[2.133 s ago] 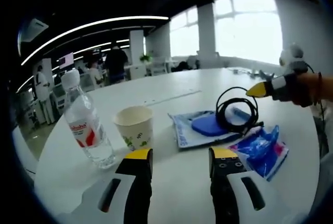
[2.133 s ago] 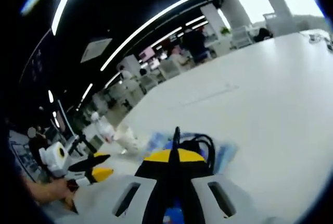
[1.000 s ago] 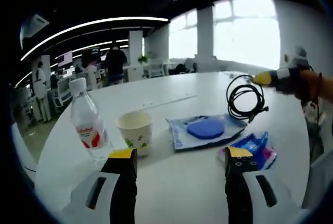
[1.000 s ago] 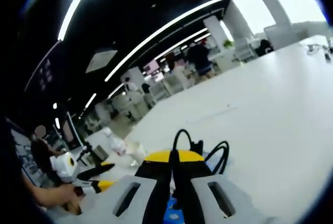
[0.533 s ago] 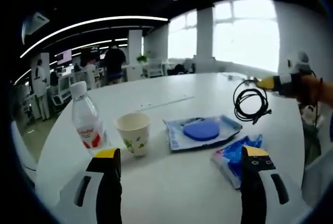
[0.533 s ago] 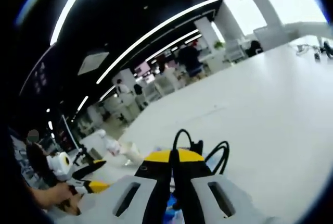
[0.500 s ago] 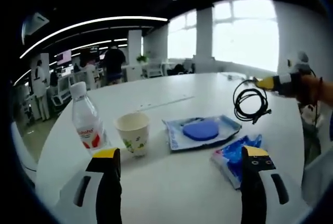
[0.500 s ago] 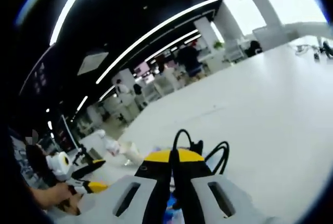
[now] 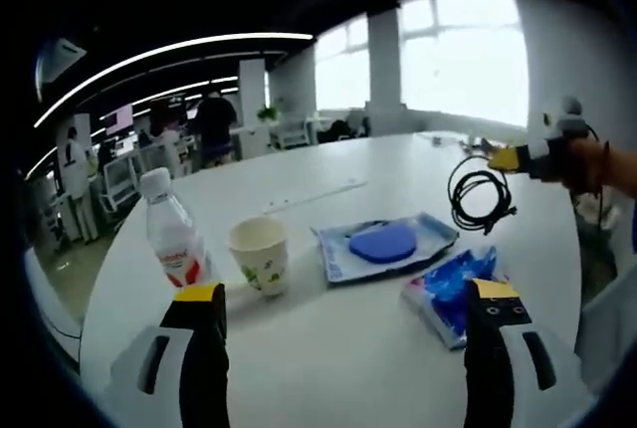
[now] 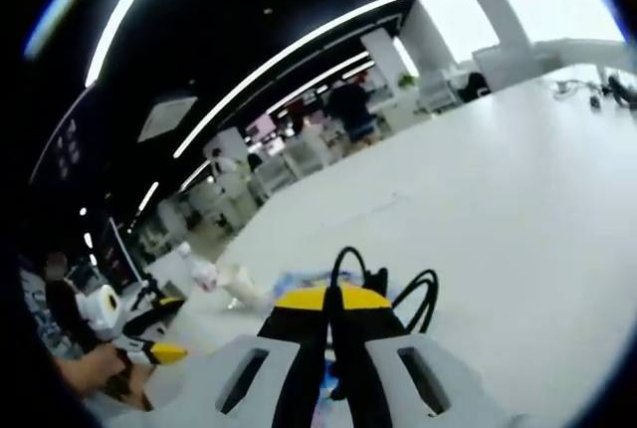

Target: Arrange the tabletop items into an orderly group along one side of the table until the central work area is clear of visible clutter.

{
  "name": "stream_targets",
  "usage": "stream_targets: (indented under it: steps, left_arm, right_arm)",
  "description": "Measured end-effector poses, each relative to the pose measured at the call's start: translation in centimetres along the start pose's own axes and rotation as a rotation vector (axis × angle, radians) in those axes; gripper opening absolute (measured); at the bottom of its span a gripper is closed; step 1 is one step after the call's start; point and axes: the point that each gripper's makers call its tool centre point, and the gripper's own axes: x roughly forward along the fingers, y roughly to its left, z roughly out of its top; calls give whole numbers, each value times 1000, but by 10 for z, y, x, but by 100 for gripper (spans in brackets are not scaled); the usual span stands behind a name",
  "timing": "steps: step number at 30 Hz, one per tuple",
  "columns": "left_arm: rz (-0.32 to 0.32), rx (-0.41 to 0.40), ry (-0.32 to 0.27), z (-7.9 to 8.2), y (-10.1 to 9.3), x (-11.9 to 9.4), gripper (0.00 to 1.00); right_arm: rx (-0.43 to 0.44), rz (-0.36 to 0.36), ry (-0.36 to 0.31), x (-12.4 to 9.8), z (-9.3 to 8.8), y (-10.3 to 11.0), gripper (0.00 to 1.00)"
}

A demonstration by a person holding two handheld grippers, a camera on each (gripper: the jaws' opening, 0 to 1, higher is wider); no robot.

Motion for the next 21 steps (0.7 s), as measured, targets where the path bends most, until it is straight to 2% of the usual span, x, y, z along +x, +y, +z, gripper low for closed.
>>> stream_targets:
  steps: [13,21]
  left_arm:
    - [0,16,6,0,-1,-3,100]
    - [-4,25,11,0,-2,-5,100]
  right_arm:
    - [55,-4,25,4,-17,-9,0]
    - [98,-41,41,2,-30,-25,0]
